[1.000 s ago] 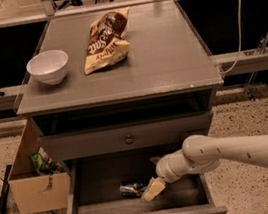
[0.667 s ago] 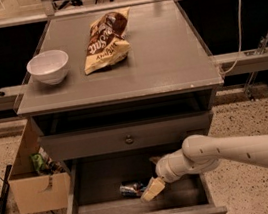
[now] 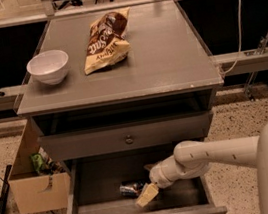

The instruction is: Pick redbull can from middle drawer and place on counter

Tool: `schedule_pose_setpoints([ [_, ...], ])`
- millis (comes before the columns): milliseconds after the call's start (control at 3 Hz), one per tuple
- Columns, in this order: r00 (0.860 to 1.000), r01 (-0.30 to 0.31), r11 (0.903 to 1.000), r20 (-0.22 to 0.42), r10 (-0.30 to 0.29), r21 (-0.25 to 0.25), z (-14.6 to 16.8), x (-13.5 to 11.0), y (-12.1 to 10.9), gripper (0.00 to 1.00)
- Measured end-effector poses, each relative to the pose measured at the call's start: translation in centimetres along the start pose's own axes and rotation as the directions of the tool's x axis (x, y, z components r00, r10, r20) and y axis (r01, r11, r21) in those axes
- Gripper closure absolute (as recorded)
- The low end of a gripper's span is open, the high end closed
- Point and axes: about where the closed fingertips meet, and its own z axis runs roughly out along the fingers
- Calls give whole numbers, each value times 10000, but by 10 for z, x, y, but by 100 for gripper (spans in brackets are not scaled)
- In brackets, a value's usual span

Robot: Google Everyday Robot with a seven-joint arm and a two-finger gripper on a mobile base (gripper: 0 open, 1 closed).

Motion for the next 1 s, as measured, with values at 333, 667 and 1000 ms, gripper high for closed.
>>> schedule_pose_setpoints([
  [333,9999,22,9999,102,-23,139,19,8,-3,0],
  [667,9999,22,9999,102,-23,139,19,8,-3,0],
  [1000,9999,22,9999,102,-24,138,19,8,-3,22],
])
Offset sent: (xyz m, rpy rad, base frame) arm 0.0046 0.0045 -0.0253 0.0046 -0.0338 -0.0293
